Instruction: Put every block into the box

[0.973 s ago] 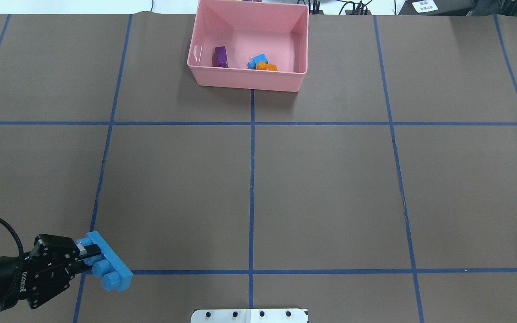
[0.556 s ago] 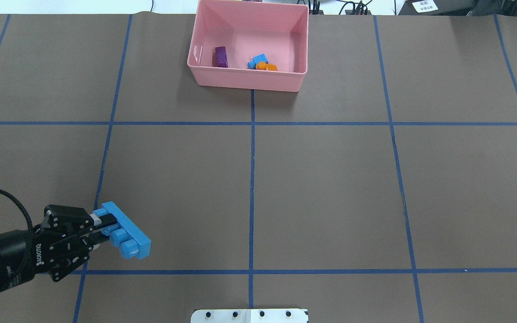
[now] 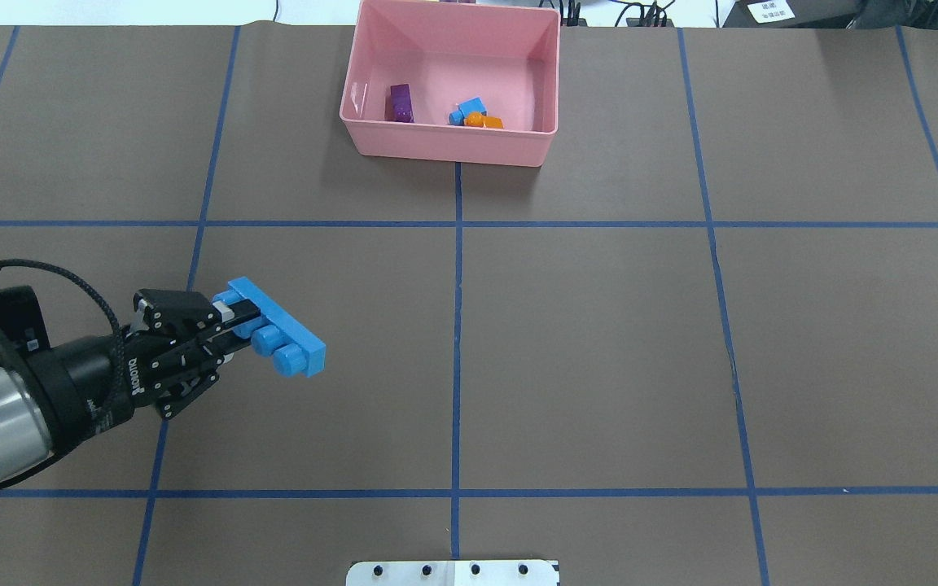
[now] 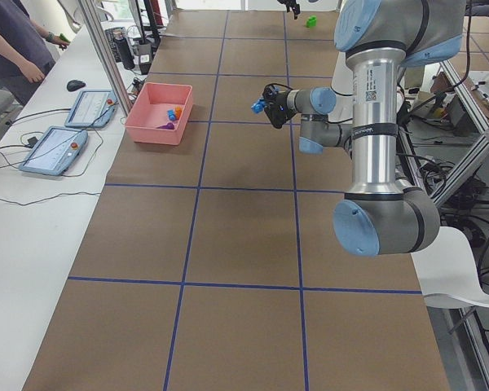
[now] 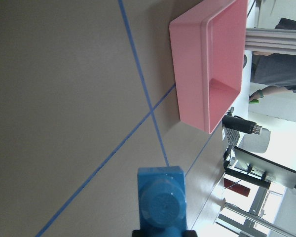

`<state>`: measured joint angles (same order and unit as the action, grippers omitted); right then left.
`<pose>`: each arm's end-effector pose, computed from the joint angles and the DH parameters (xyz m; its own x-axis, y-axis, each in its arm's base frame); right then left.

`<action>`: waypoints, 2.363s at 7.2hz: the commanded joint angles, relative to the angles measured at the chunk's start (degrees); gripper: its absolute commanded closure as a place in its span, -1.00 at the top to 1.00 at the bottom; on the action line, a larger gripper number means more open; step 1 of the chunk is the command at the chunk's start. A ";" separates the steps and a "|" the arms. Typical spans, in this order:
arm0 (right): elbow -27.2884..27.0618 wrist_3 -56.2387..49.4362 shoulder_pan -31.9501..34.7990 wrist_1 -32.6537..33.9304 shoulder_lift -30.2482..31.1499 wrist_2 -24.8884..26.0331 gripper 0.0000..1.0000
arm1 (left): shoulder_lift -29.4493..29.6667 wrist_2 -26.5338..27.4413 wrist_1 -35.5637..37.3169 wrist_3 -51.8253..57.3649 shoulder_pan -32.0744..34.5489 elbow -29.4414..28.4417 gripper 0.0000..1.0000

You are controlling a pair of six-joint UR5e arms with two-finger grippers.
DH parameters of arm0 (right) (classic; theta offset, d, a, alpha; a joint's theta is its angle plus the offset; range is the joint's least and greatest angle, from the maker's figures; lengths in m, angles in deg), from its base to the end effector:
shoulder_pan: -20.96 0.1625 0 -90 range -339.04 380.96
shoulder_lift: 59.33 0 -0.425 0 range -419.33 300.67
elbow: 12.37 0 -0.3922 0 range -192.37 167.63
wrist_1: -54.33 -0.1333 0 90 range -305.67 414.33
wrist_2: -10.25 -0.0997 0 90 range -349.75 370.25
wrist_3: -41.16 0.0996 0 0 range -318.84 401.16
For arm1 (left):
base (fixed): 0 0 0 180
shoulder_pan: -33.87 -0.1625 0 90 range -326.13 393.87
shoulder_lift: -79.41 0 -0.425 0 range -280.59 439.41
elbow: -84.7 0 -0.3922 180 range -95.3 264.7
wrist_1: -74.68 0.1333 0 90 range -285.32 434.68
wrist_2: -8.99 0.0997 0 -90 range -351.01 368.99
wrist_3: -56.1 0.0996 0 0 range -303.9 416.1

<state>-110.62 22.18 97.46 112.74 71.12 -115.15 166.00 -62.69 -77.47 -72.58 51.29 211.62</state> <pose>0.0373 -0.1683 0.7772 0.6750 -0.4905 0.5512 0.4790 0.8595 0.1783 0.3190 -0.2726 0.2617 -0.4376 -0.4845 -0.7575 0.3960 0.6524 -0.6461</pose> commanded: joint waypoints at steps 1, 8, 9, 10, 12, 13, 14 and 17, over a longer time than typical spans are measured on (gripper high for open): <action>1.29 -3.92 -0.04 -2.25 3.84 -0.19 1.00 | 10.12 -0.03 6.13 0.53 4.18 -4.72 -1.00; 16.06 -5.98 -0.13 -17.19 3.76 -2.91 0.98 | 22.56 -7.59 9.77 0.53 14.22 -15.99 -1.00; 16.15 -5.72 -0.22 -17.11 3.67 -3.44 0.98 | 26.05 -7.59 9.77 0.53 15.18 -20.09 -1.00; 16.16 -5.45 -0.22 -17.11 3.59 -3.71 0.88 | 29.30 -7.59 9.68 0.36 16.23 -24.22 -1.00; 16.16 -5.19 -0.22 -16.84 3.41 -4.23 0.37 | 33.01 -7.50 9.16 -0.08 17.12 -30.47 -1.00; 16.16 -5.10 -0.22 -16.67 3.24 -4.24 -0.40 | 35.73 -7.68 9.06 -0.08 18.60 -33.90 -1.00; 16.24 -5.10 -0.22 -16.67 3.15 -4.32 -0.99 | 38.80 -7.68 9.06 -0.08 19.49 -38.20 -1.00; 14.33 -5.53 -0.65 -16.67 3.06 -7.64 -1.00 | 46.26 -7.16 9.15 -4.44 20.29 -47.42 -1.00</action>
<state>-94.99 16.82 97.21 95.95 74.14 -120.72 208.35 -70.21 -68.45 -74.17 71.37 168.88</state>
